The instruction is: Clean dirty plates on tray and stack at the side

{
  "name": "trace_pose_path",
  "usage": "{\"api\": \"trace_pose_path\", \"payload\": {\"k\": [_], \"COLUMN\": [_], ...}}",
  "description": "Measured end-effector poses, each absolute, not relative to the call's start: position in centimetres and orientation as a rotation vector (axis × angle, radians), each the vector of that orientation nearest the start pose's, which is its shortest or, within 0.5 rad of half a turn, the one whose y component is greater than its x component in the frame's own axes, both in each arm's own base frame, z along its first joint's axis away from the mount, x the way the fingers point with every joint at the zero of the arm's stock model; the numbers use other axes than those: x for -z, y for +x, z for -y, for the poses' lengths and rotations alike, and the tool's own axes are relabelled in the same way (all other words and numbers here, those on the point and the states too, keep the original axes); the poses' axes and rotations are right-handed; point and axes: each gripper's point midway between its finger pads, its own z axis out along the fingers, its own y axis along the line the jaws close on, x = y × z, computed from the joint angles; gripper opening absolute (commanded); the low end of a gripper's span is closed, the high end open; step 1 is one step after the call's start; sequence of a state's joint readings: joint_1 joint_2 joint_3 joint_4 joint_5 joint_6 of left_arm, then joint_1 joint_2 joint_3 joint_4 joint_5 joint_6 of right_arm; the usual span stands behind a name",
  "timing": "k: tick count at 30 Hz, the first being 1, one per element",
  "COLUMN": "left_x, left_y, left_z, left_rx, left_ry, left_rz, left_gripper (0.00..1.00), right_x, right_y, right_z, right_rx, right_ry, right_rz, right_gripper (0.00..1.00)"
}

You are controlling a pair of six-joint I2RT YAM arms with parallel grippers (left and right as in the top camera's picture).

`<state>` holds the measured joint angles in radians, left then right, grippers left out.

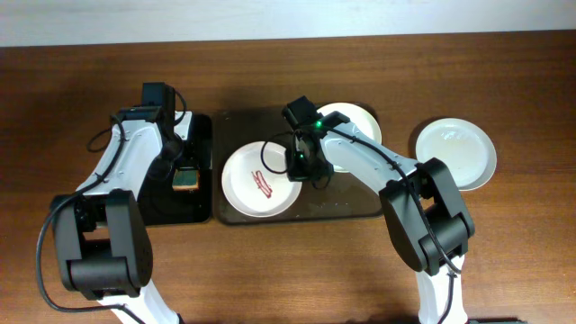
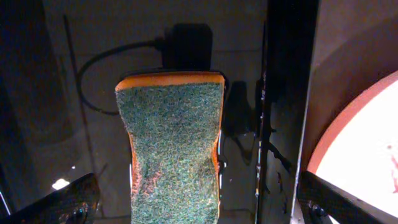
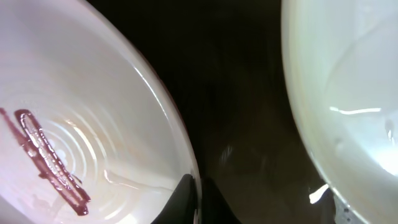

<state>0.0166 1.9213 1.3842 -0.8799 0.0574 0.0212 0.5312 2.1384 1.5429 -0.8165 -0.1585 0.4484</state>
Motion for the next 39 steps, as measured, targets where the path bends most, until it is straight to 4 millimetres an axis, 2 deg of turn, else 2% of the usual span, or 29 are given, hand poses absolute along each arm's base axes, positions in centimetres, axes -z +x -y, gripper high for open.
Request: {"api": "trace_pose_path", "payload": {"k": [5, 8, 17, 23, 25, 27, 29, 32, 33, 35, 39], "left_x": [-4.5, -4.6, -5.0, -3.7, -2.9, -2.2, -1.8, -1.6, -1.6, -1.6, -1.6], "left_y": [39.2, 39.6, 41.5, 41.2, 40.7, 40.2, 39.9, 39.7, 39.6, 39.5, 39.4], "left_z": [0.3, 0.3, -0.3, -0.6, -0.6, -0.7, -0.7, -0.7, -0.7, -0.7, -0.7], "left_rx": [0.081, 0.082, 0.027, 0.004, -0.002, -0.005, -0.006, -0.011, -0.011, -0.01, -0.011], "left_ry": [0.014, 0.014, 0.001, -0.002, -0.002, -0.008, -0.005, -0.012, -0.011, -0.011, -0.01], "left_rz": [-2.974, -2.961, -2.882, -2.877, -2.882, -2.895, -2.901, -2.908, -2.909, -2.914, -2.919], "left_gripper": [0.99, 0.91, 0.9, 0.86, 0.73, 0.51, 0.34, 0.17, 0.09, 0.0, 0.0], "right_x": [-0.8, -0.8, -0.8, -0.8, -0.8, -0.8, -0.8, -0.8, -0.8, -0.8, -0.8], "right_y": [36.3, 36.3, 36.3, 36.3, 36.3, 36.3, 36.3, 36.3, 36.3, 36.3, 36.3], "right_z": [-24.5, -24.5, -24.5, -24.5, -24.5, -24.5, -24.5, -24.5, -24.5, -24.5, -24.5], "right_rx": [-0.329, -0.329, -0.329, -0.329, -0.329, -0.329, -0.328, -0.328, -0.328, -0.328, -0.328], "right_ry": [-0.145, -0.145, -0.145, -0.145, -0.146, -0.146, -0.145, -0.146, -0.146, -0.146, -0.145], "right_rz": [-3.055, -3.055, -3.055, -3.057, -3.056, -3.056, -3.057, -3.057, -3.057, -3.057, -3.057], "right_gripper": [0.05, 0.05, 0.05, 0.05, 0.05, 0.05, 0.05, 0.05, 0.05, 0.05, 0.05]}}
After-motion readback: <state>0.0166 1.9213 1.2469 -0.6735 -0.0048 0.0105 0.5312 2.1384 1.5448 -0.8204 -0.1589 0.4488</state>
